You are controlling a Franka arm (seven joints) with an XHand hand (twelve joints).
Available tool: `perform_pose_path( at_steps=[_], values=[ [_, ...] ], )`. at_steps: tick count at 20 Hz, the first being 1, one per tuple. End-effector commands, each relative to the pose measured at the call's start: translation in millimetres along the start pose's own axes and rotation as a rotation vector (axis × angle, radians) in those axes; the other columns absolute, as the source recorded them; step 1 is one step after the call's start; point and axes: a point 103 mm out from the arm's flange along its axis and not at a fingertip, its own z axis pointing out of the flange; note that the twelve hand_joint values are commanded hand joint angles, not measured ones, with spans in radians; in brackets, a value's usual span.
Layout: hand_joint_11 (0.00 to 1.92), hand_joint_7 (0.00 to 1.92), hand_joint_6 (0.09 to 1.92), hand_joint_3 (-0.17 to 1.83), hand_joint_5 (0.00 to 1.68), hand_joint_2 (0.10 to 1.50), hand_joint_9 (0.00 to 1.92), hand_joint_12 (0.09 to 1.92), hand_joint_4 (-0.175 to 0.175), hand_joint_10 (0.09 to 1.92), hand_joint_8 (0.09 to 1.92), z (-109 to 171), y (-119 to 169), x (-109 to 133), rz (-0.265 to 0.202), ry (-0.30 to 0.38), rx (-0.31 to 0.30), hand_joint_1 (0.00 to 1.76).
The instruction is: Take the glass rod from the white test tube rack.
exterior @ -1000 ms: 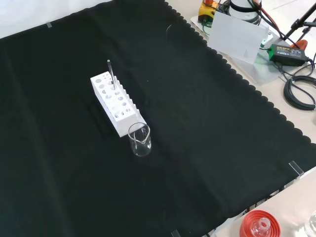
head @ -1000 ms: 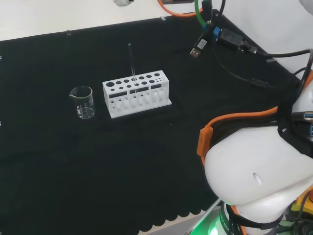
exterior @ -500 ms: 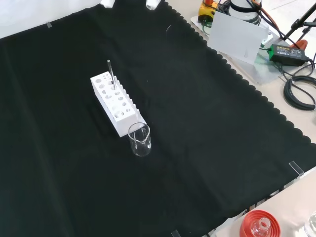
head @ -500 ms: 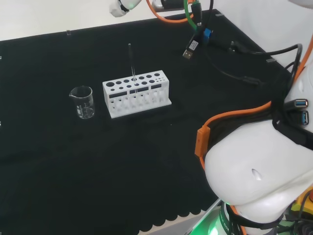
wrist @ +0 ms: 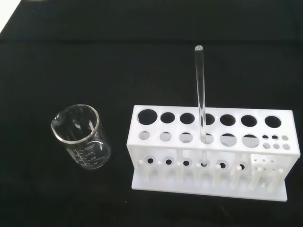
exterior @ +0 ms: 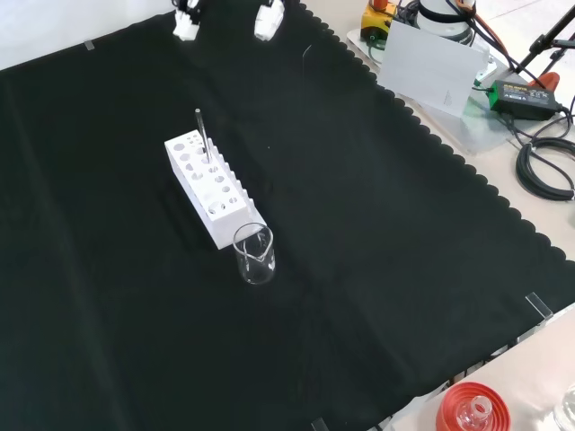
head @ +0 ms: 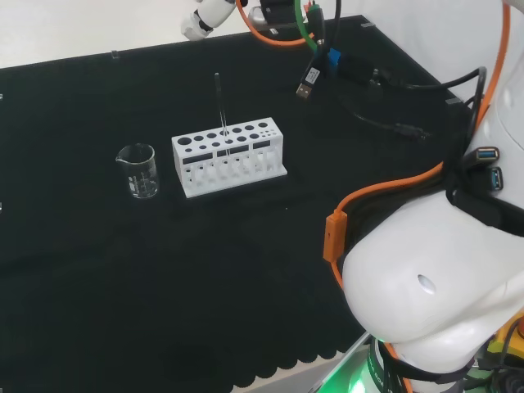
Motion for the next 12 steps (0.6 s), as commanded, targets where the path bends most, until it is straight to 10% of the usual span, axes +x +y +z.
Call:
perform_pose_path(
  at_steps=[1,12],
  values=[
    [0.34,0.26,0.09,0.45,0.42,0.69,0.40,1.38,-0.035,0.89,0.82,4,10,-6,-0.006,-0.007,0.018,0.63],
    [0.32,0.25,0.09,0.47,0.42,0.68,0.39,1.39,-0.030,0.88,0.82,23,42,-14,-0.008,0.005,0.041,0.62]
  ],
)
